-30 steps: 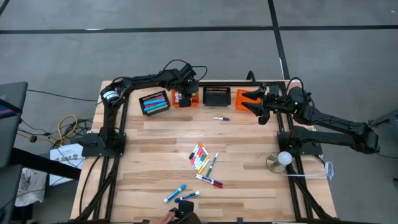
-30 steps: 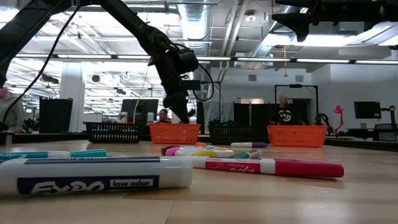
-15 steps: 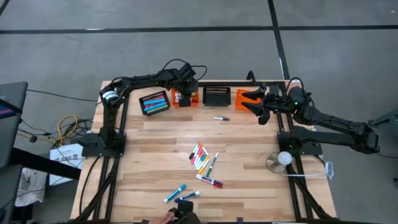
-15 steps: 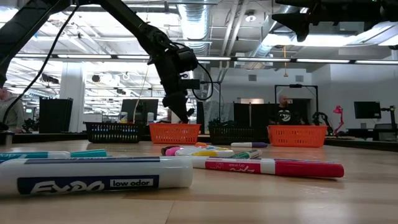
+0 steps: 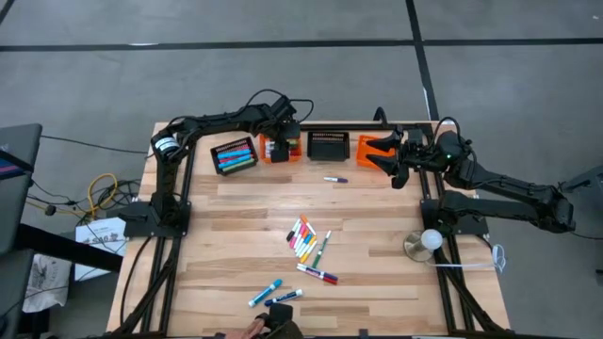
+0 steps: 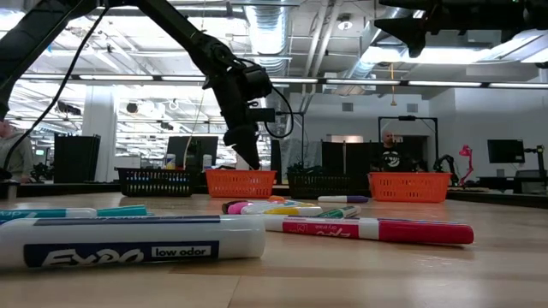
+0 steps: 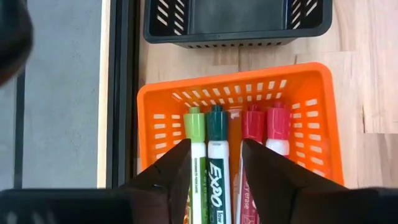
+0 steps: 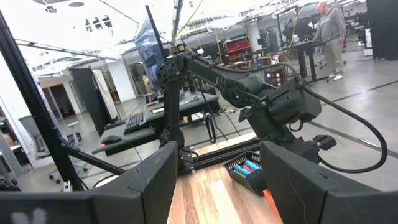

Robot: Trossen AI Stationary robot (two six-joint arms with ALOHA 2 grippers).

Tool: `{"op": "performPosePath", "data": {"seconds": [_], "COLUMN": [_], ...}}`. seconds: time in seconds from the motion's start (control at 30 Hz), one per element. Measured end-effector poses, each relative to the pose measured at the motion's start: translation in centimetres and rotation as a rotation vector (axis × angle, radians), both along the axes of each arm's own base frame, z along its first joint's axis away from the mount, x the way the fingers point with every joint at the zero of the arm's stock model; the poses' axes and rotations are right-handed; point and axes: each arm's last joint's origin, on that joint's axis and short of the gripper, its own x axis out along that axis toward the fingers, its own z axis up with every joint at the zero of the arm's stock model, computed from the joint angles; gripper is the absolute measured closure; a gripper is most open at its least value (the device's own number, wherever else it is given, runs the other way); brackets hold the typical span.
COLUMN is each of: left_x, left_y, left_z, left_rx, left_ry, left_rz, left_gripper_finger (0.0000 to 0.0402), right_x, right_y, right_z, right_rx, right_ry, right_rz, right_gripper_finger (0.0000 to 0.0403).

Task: Pick & Place Markers
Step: Put the light blue marker pen into the left orange bin

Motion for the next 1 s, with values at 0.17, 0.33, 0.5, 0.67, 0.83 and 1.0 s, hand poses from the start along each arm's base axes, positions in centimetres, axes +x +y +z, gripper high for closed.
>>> {"op": "performPosePath", "data": {"seconds": [0.17,0.33,0.5,0.67,0.83,1.0], "left_x": [-0.3,-1.4,-3.9,-7.0,-9.3,-11.1], "left_y": [-0.3,-2.4,-5.6,-9.4,-13.5,-16.7], "left_z": [1.4,7.2,12.9,14.7,14.1,13.0], "left_rx": [0.059,0.065,-0.195,-0.314,-0.439,-0.549], "left_ry": [-0.003,-0.165,-0.446,-0.528,-0.534,-0.52], "left_rz": [0.013,0.071,0.078,0.105,0.139,0.162], "left_gripper_finger": [0.0248,0.0248,0.0248,0.0248,0.0248,0.0248], "right_x": [0.0,0.0,-0.1,-0.2,-0.2,-0.2], "right_y": [0.0,-0.1,-0.3,-0.5,-0.5,-0.5], "right_z": [0.0,0.0,-0.1,-0.3,-0.3,-0.3], "right_rx": [0.0,0.0,0.005,0.016,0.014,0.015], "right_ry": [0.0,0.0,0.009,0.031,0.028,0.027], "right_rz": [0.0,-0.005,-0.024,-0.036,-0.032,-0.03], "right_gripper_finger": [0.0184,0.0184,0.0184,0.0184,0.0184,0.0184]}}
